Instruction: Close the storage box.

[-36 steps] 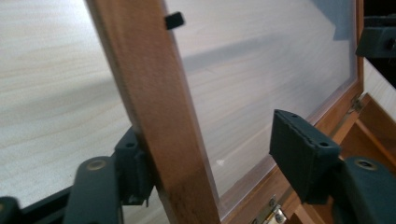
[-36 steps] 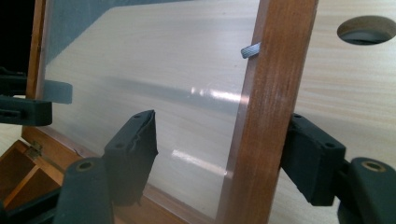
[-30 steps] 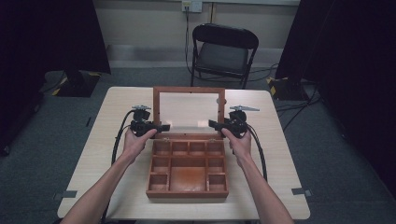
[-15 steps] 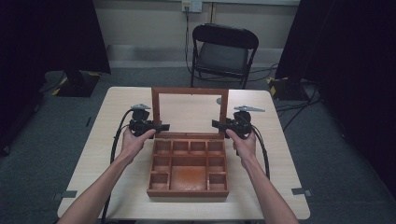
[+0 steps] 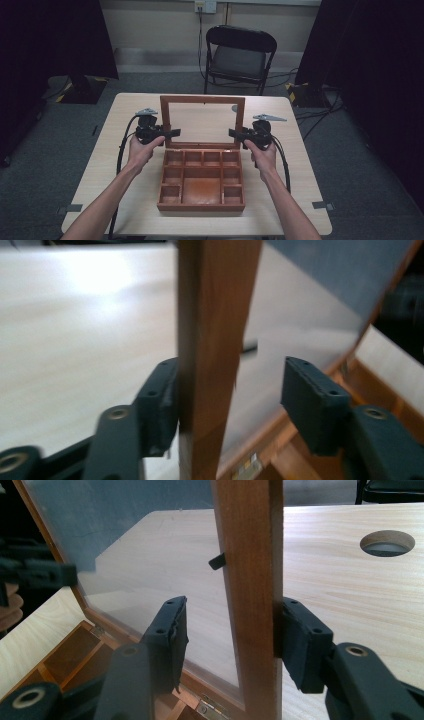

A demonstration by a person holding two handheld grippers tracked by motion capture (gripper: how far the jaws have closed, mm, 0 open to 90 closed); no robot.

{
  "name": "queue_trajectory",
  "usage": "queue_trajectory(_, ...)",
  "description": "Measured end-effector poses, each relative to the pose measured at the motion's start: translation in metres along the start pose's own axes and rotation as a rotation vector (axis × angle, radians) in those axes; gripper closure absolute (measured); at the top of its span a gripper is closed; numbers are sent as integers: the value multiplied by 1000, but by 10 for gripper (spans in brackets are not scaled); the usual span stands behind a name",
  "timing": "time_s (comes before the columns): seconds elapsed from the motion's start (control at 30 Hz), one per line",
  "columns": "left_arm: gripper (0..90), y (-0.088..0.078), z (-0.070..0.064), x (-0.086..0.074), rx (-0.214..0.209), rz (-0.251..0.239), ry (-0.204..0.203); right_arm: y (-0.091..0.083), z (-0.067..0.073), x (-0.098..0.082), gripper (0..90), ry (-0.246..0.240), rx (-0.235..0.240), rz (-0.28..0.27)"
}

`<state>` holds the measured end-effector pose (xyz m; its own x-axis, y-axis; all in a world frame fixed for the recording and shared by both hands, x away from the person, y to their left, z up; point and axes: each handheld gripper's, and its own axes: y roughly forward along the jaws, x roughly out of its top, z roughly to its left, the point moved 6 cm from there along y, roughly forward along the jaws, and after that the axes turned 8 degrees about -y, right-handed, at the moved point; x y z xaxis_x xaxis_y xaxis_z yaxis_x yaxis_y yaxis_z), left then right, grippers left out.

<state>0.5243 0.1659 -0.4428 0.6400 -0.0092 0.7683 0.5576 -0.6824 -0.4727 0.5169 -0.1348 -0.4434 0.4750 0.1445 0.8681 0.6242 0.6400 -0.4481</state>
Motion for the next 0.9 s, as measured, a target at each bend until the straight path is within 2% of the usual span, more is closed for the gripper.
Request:
queue_trajectory(0.13,421,-5,-5,6,-4,8,28,-3,1,-1,506,-6,7,3)
queue_trajectory(0.33,468,-8,-6,5,-16,5,36,-5,2,-1,503,-9,8,8)
queue_trajectory(0.43,475,-12,-8,4,-26,1,42,-5,3,-1,442,-9,35,38)
queue_trajectory(0.53,477,-14,-9,4,-31,5,47,-5,5,1,435,-13,39,43)
queue_trajectory(0.67,475,-17,-11,2,-41,9,52,-7,5,3,402,6,47,43)
queue_trajectory(0.7,475,-18,-12,2,-38,10,55,-10,5,4,384,9,69,24)
queue_trajectory(0.8,471,-20,-13,0,-38,14,58,-16,5,6,393,19,70,12)
queue_trajectory(0.9,469,-21,-15,0,-38,18,66,-19,5,6,440,8,72,14)
